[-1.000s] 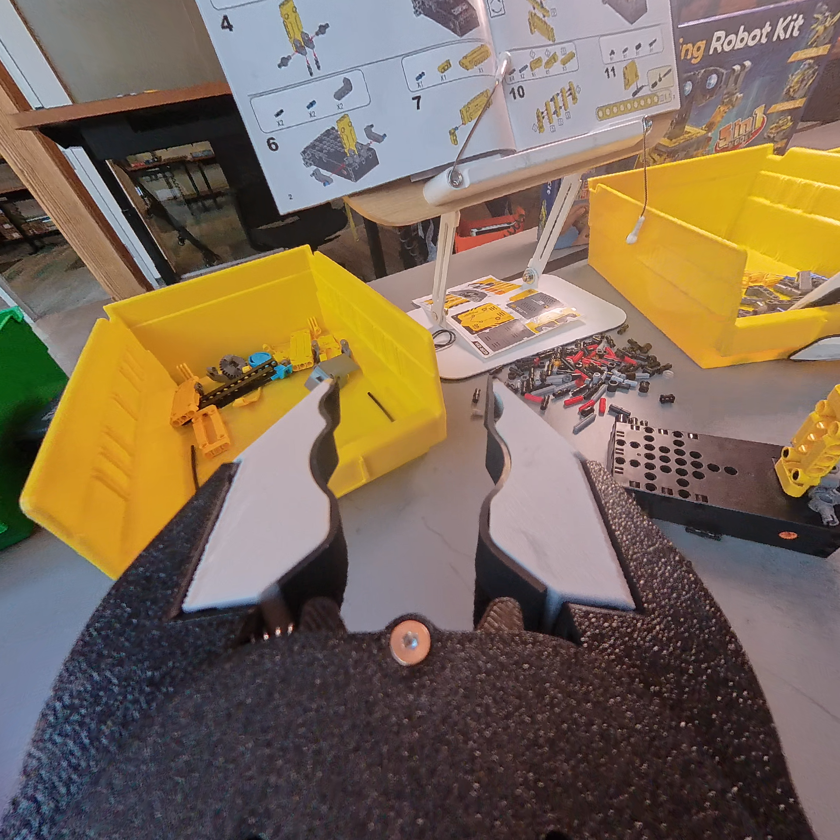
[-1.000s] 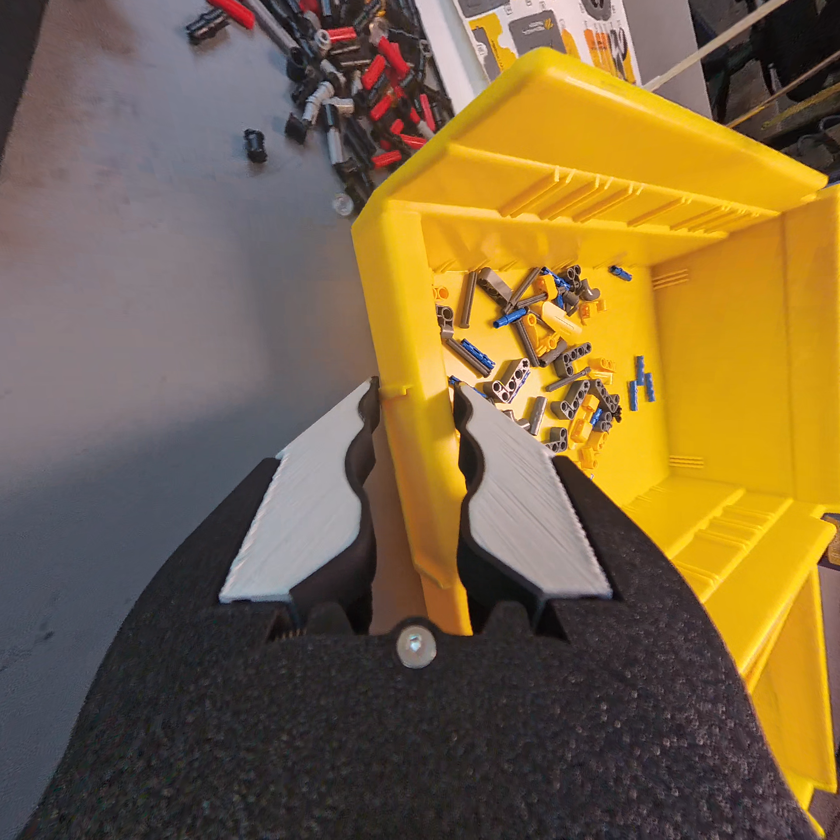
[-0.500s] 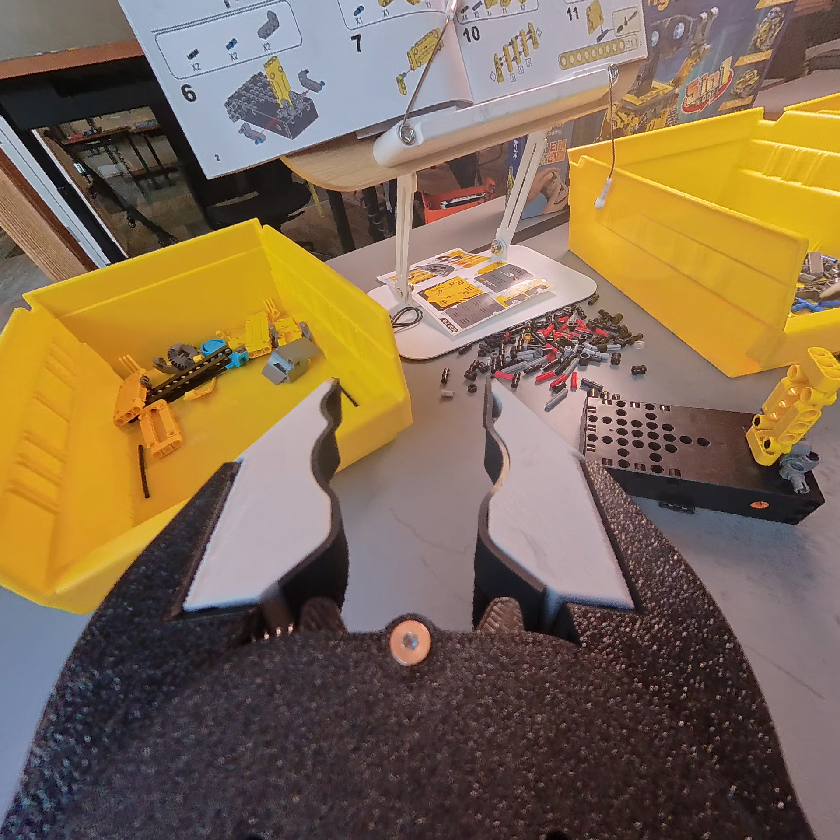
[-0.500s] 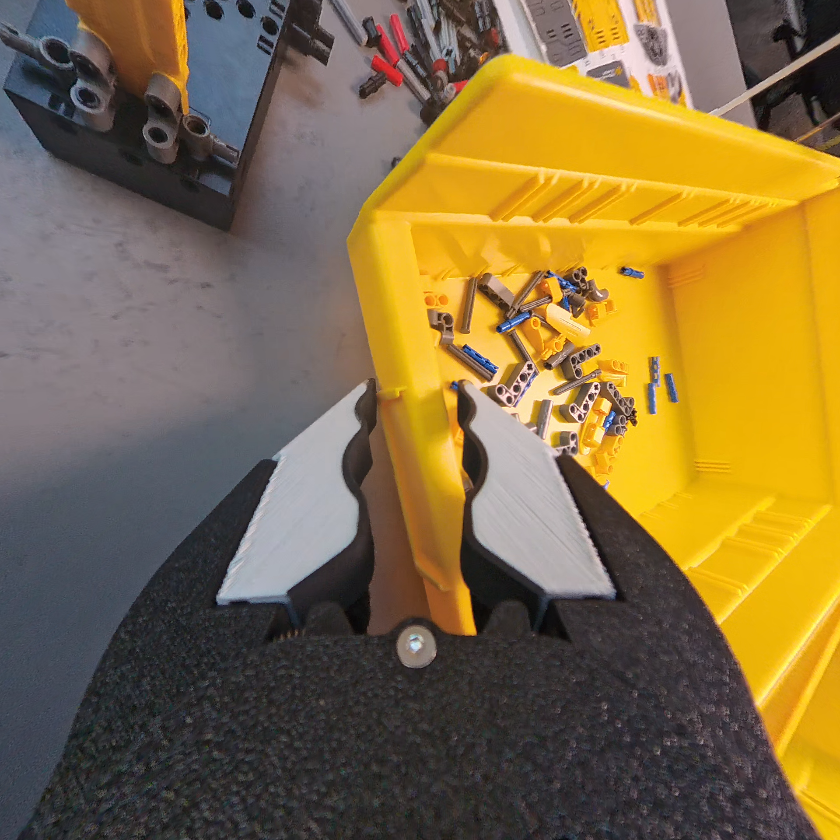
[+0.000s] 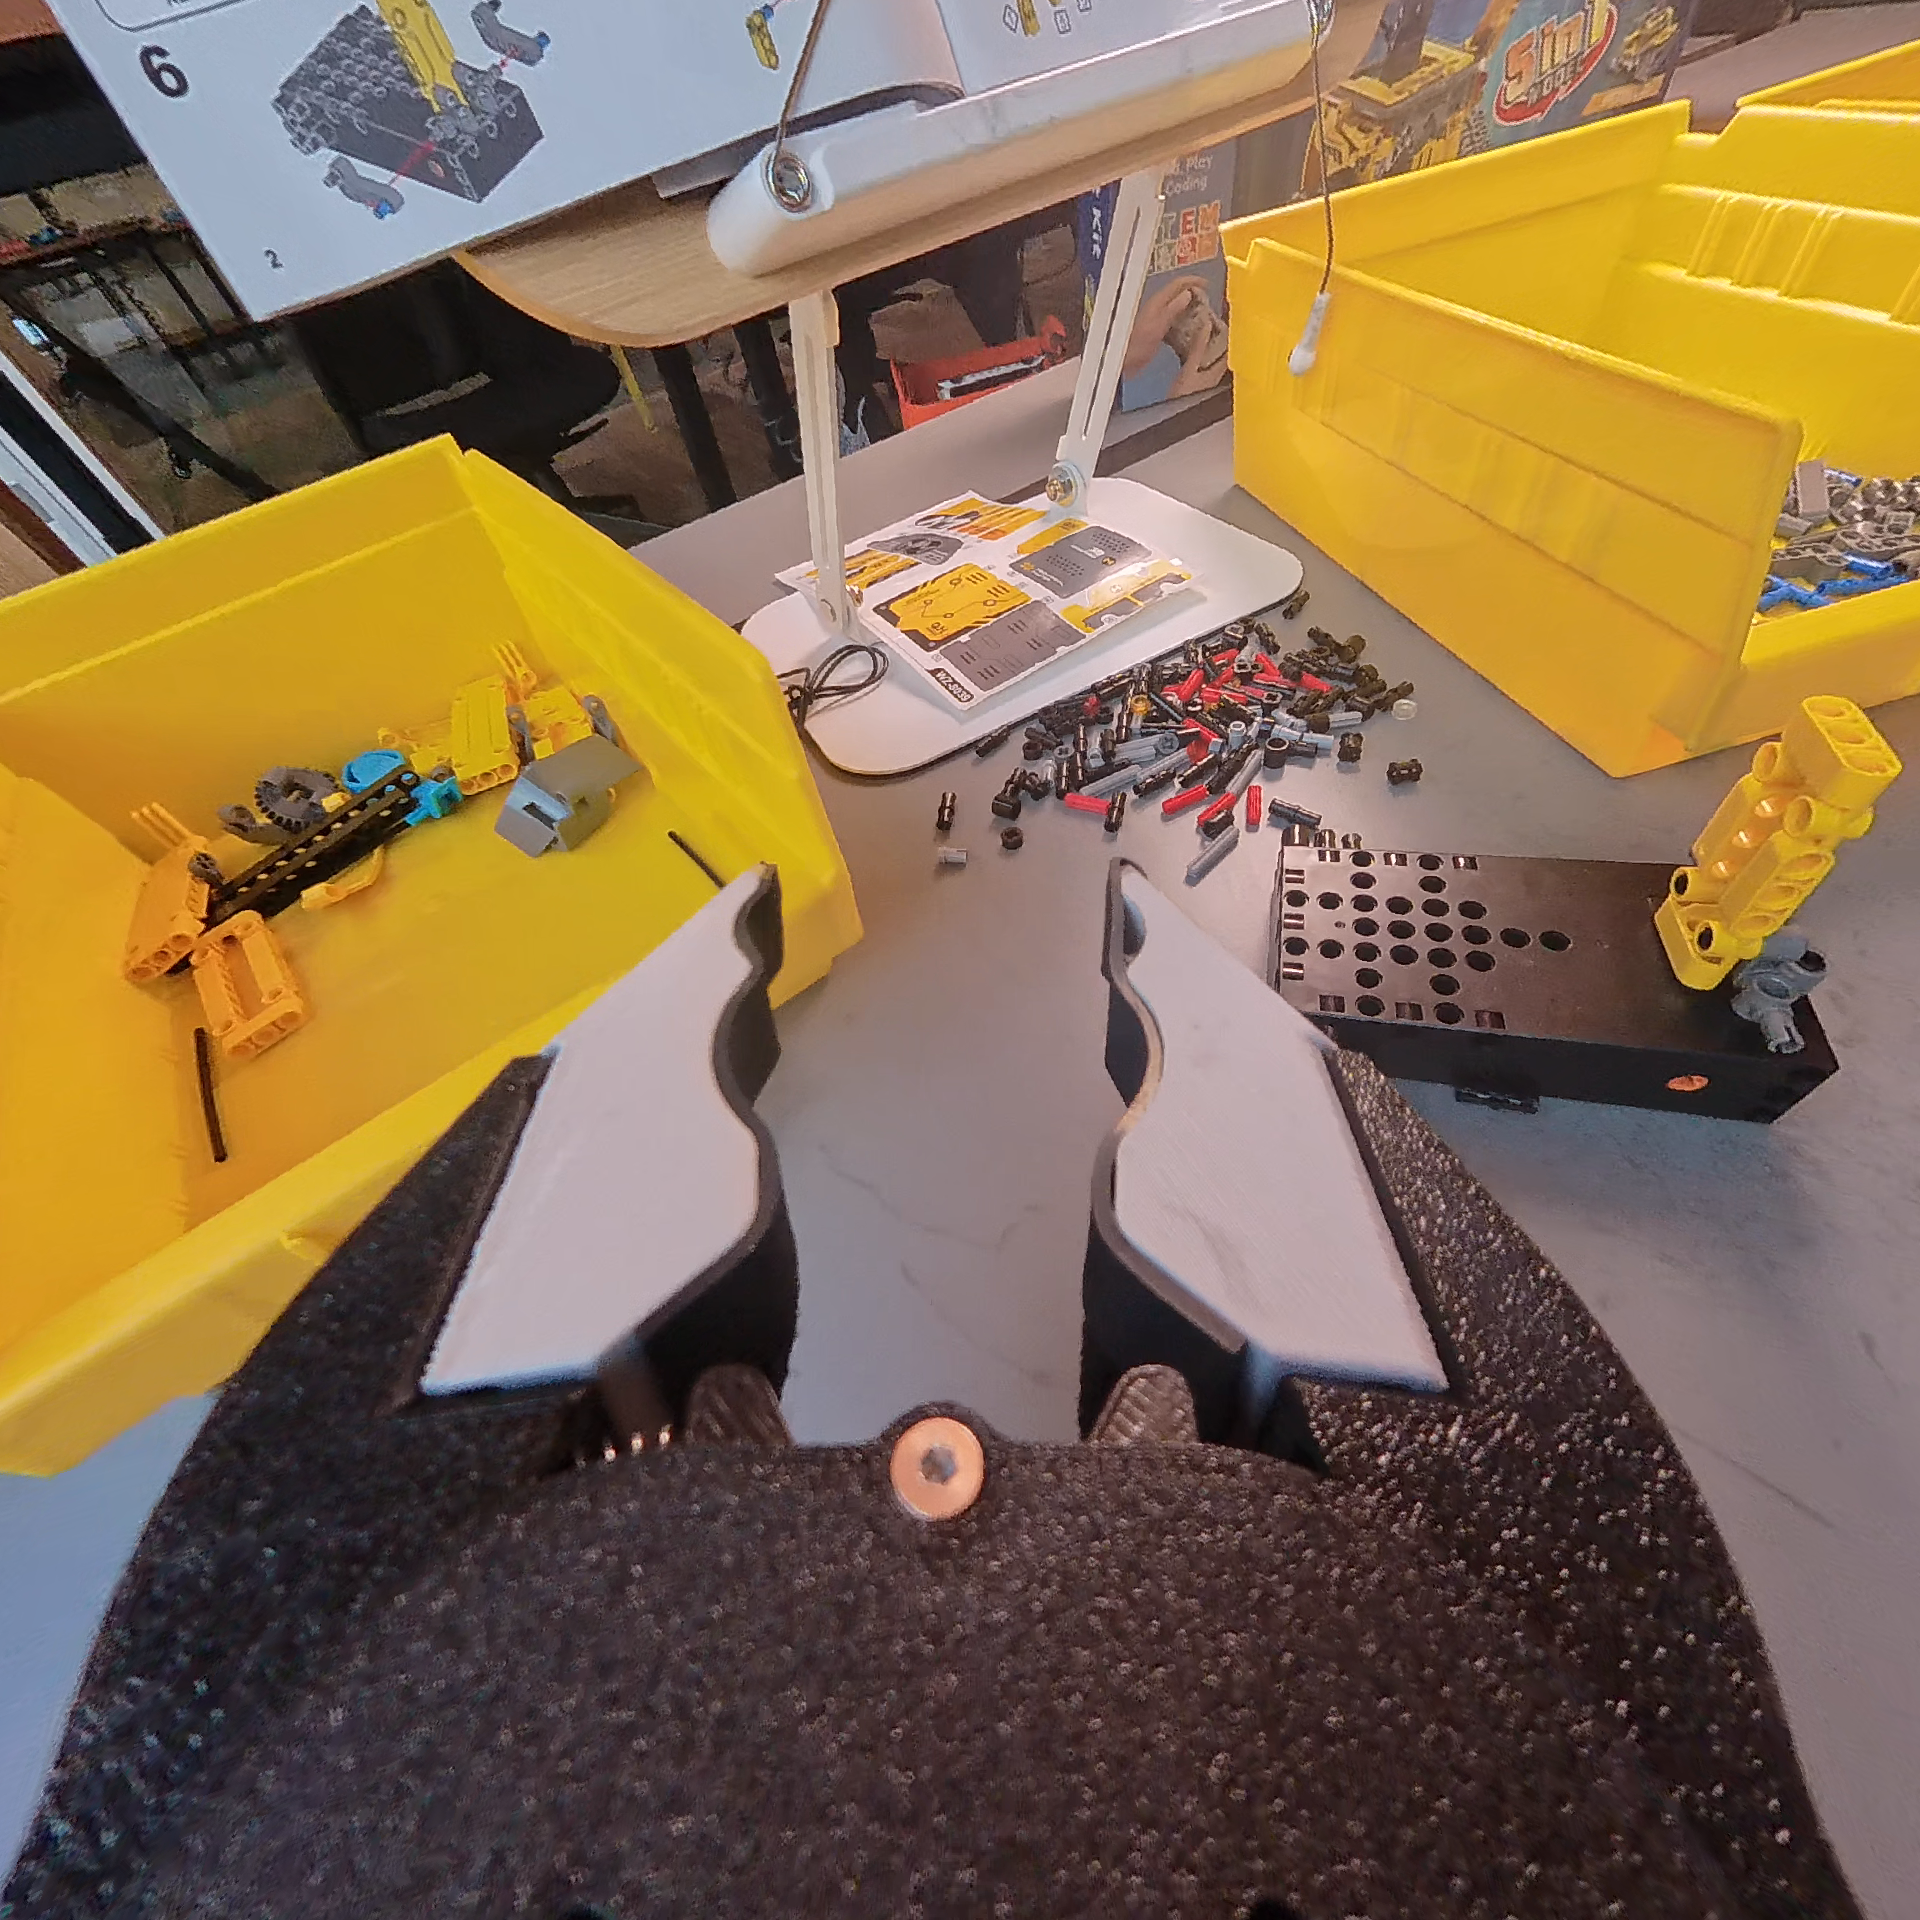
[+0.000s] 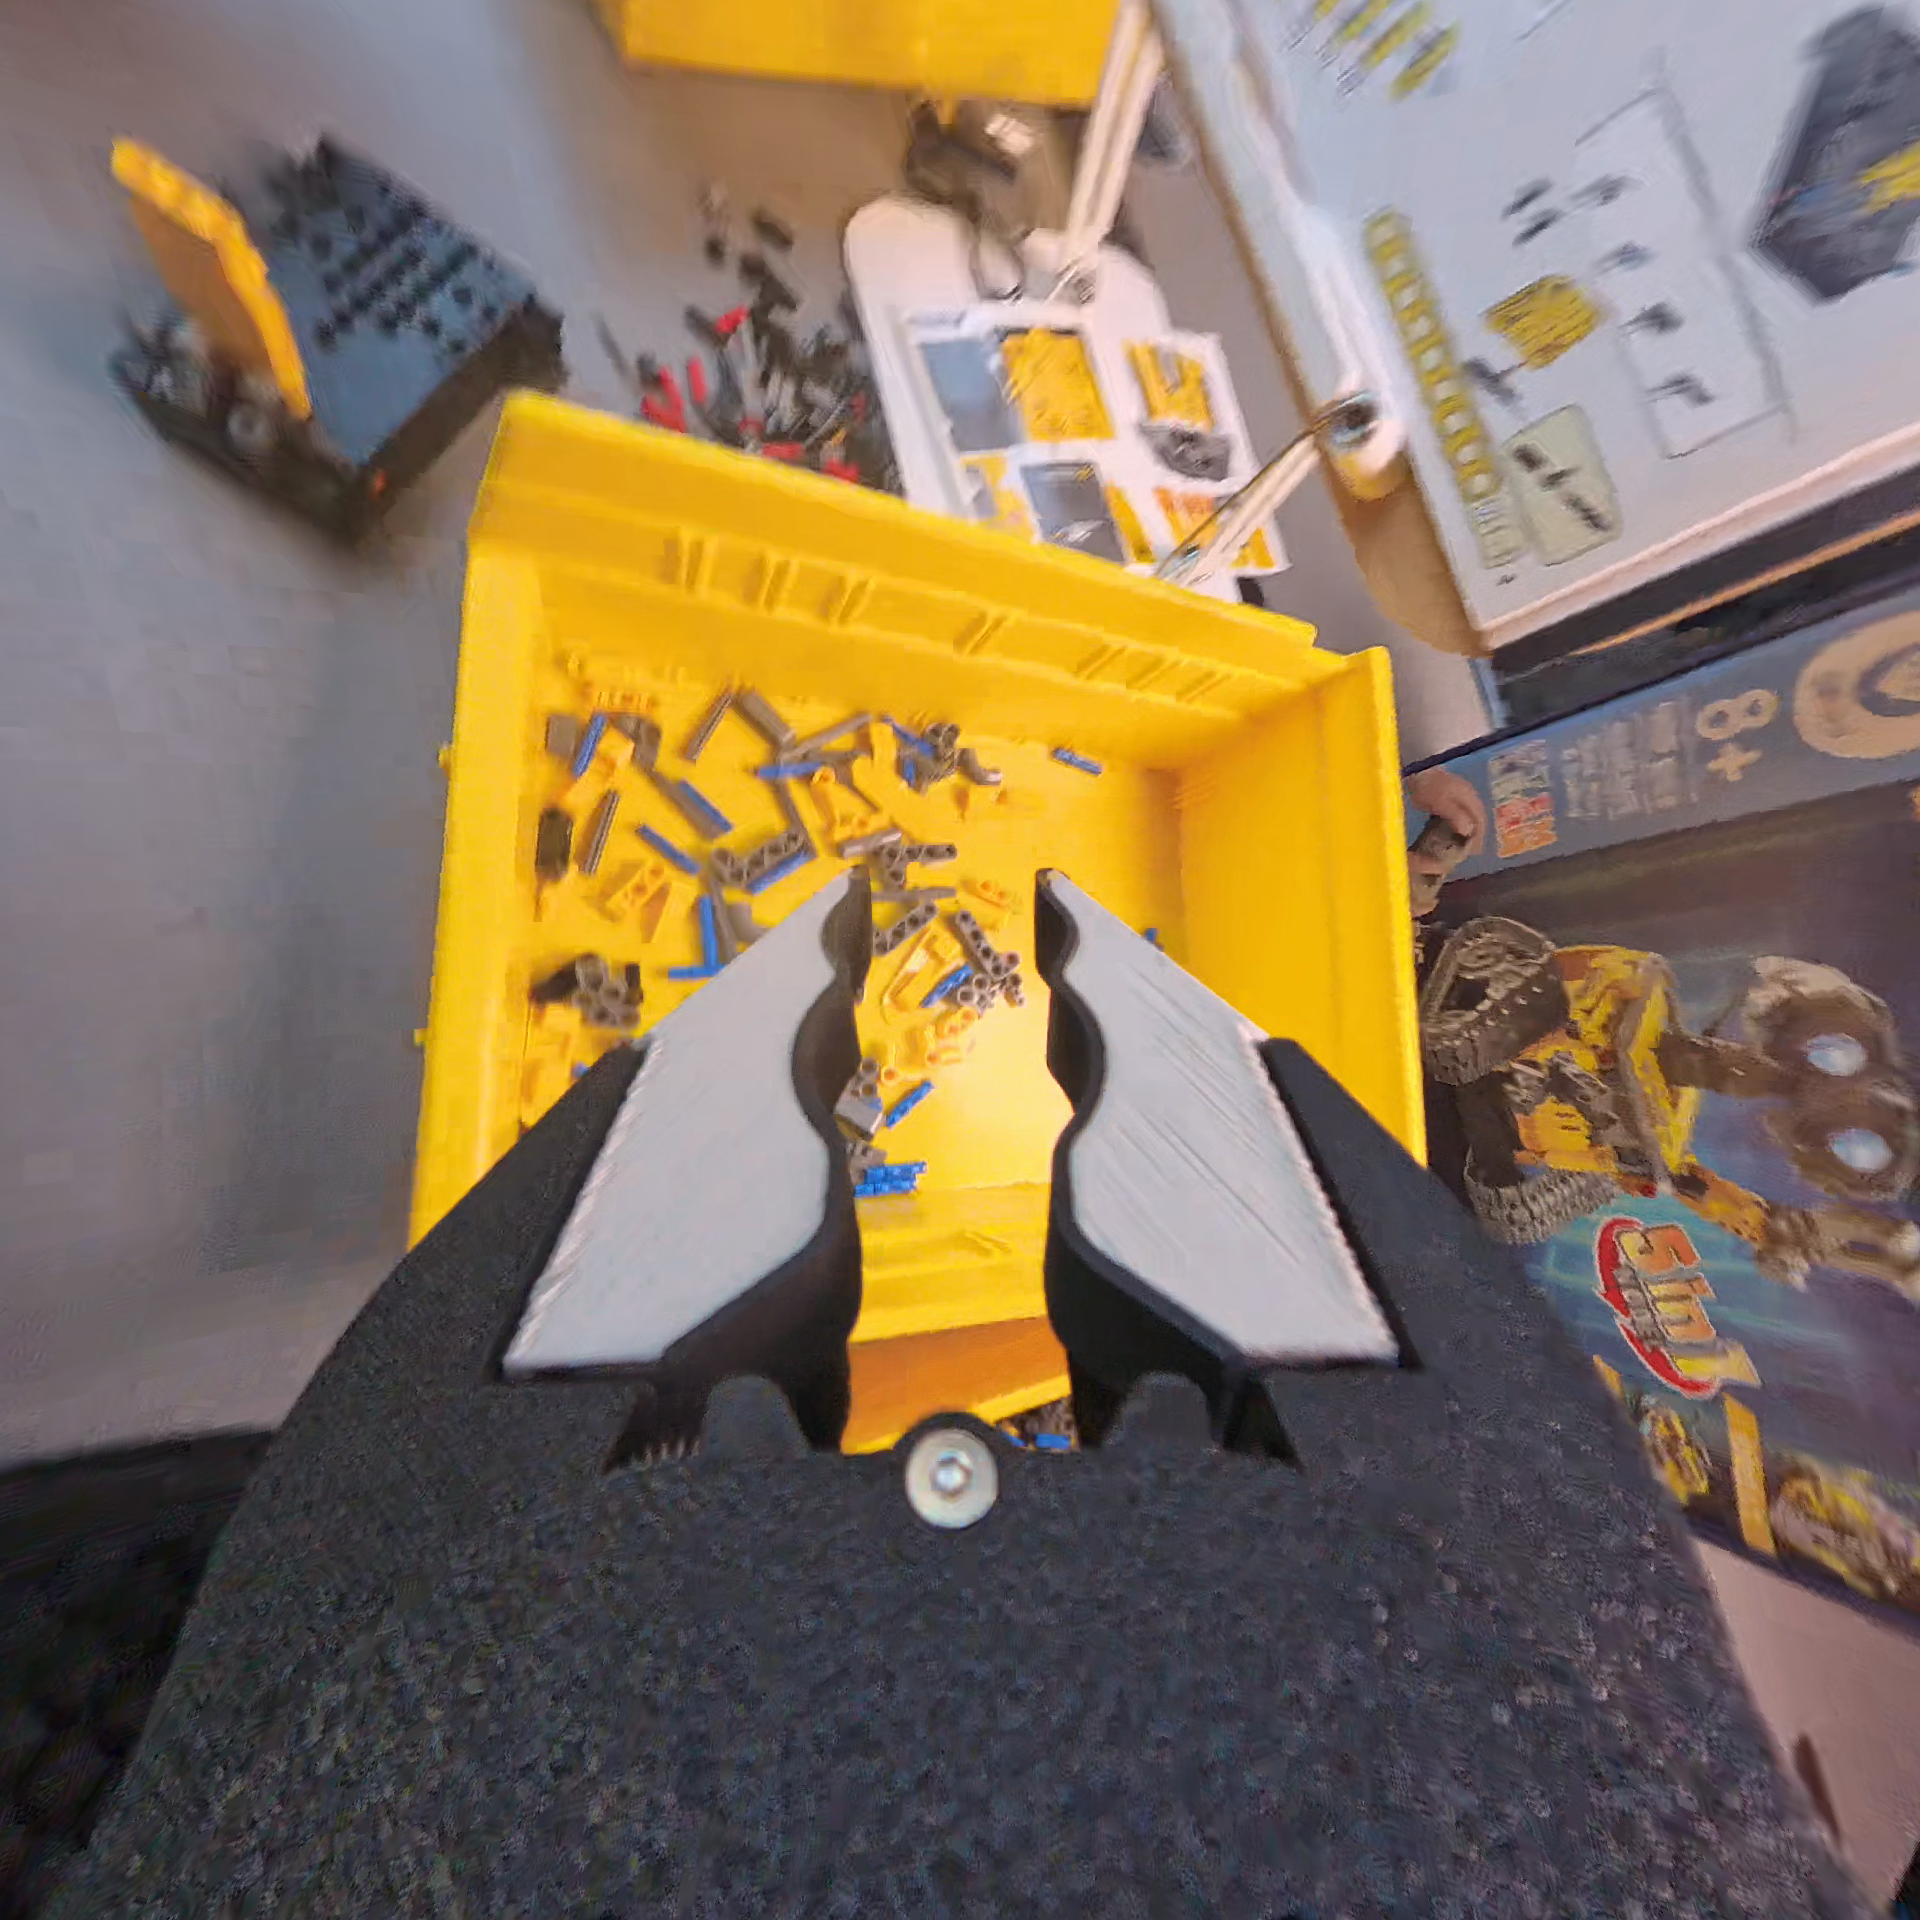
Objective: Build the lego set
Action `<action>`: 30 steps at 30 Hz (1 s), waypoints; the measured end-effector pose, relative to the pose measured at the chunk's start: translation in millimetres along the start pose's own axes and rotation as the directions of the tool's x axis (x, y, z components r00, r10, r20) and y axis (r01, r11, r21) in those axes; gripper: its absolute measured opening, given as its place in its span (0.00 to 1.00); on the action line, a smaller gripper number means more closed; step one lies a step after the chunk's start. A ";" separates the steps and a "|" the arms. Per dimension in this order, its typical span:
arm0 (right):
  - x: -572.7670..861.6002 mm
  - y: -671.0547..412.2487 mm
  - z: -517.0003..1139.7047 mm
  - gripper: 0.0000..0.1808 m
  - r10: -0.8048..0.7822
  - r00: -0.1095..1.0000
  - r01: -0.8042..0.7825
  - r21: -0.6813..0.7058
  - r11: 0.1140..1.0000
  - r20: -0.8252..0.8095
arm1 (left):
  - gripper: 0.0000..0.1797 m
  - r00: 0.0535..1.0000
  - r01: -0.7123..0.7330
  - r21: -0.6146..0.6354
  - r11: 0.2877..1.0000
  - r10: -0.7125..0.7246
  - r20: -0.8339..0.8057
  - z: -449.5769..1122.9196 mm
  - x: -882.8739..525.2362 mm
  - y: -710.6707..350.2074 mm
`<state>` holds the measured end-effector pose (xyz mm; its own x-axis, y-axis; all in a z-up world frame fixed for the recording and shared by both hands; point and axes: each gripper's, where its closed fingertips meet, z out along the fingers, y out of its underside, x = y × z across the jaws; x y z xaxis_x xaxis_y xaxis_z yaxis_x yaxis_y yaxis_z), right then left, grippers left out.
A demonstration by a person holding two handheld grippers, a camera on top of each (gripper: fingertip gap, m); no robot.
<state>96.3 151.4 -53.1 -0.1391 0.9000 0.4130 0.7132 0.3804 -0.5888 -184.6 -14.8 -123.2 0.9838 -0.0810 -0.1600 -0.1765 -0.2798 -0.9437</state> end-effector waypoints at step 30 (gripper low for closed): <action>19.6 57.4 86.4 0.15 -0.243 0.920 0.321 -0.234 0.918 0.308 | 0.31 0.999 -0.042 -0.069 0.997 0.043 0.011 16.5 7.5 13.6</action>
<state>75.1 209.3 -138.8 -0.5129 0.8010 0.3088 0.7705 0.5882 -0.2458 -179.1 -3.4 -142.0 0.9755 -0.0825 -0.2038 -0.2197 -0.3411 -0.9140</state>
